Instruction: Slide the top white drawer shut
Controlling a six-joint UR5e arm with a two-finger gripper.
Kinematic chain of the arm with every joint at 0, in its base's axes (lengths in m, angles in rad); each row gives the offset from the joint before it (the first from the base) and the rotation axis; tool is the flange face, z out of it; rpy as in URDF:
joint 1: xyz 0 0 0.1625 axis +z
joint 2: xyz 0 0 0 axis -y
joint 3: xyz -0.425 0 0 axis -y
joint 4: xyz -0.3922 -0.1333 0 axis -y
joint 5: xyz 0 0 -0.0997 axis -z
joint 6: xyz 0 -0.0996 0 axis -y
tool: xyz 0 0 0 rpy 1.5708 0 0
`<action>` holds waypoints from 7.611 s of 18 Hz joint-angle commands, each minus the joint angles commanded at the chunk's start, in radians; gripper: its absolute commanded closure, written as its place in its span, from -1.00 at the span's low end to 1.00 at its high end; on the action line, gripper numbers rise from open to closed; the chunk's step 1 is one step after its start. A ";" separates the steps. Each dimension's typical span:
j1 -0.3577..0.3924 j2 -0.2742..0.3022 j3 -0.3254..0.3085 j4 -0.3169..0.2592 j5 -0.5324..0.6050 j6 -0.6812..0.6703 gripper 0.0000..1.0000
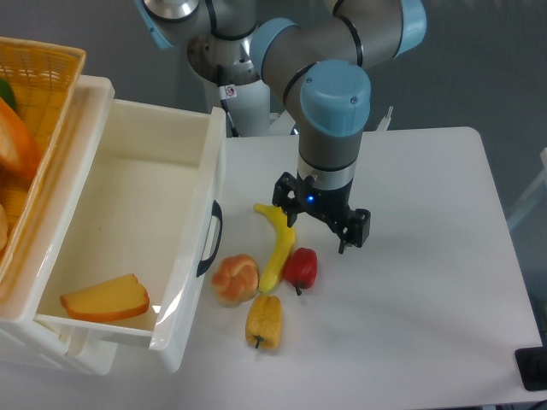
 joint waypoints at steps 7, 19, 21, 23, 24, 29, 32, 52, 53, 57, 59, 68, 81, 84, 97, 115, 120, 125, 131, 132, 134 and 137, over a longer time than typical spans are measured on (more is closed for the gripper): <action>-0.011 -0.005 -0.037 0.002 0.060 -0.092 -1.00; -0.069 -0.071 -0.045 0.015 0.055 -0.341 -1.00; -0.072 -0.072 -0.045 0.014 0.048 -0.345 -1.00; -0.078 -0.081 -0.045 0.014 0.023 -0.374 -1.00; -0.080 -0.084 -0.045 0.014 0.014 -0.383 -1.00; -0.089 -0.087 -0.052 0.012 0.005 -0.385 -1.00; -0.091 -0.087 -0.052 0.009 0.000 -0.384 -1.00; -0.126 -0.077 -0.051 0.005 -0.031 -0.380 -1.00; -0.130 -0.077 -0.051 0.005 -0.031 -0.379 -1.00; -0.135 -0.074 -0.051 0.003 -0.054 -0.379 -1.00; -0.137 -0.072 -0.051 0.003 -0.063 -0.379 -1.00; -0.161 -0.058 -0.051 -0.012 -0.087 -0.380 -1.00; -0.222 -0.051 -0.052 -0.020 -0.089 -0.385 -1.00; -0.242 -0.051 -0.052 -0.018 -0.092 -0.384 -1.00; -0.296 -0.051 -0.051 -0.014 -0.090 -0.379 -1.00; -0.316 -0.045 -0.051 -0.014 -0.118 -0.387 -1.00; -0.316 -0.045 -0.051 -0.014 -0.118 -0.387 -1.00; -0.316 -0.045 -0.051 -0.015 -0.118 -0.385 -1.00; -0.316 -0.046 -0.051 -0.014 -0.117 -0.384 -1.00; -0.314 -0.046 -0.049 -0.014 -0.117 -0.382 -1.00; -0.311 -0.048 -0.041 -0.012 -0.115 -0.374 -1.00; -0.299 -0.052 -0.029 -0.009 -0.112 -0.364 -1.00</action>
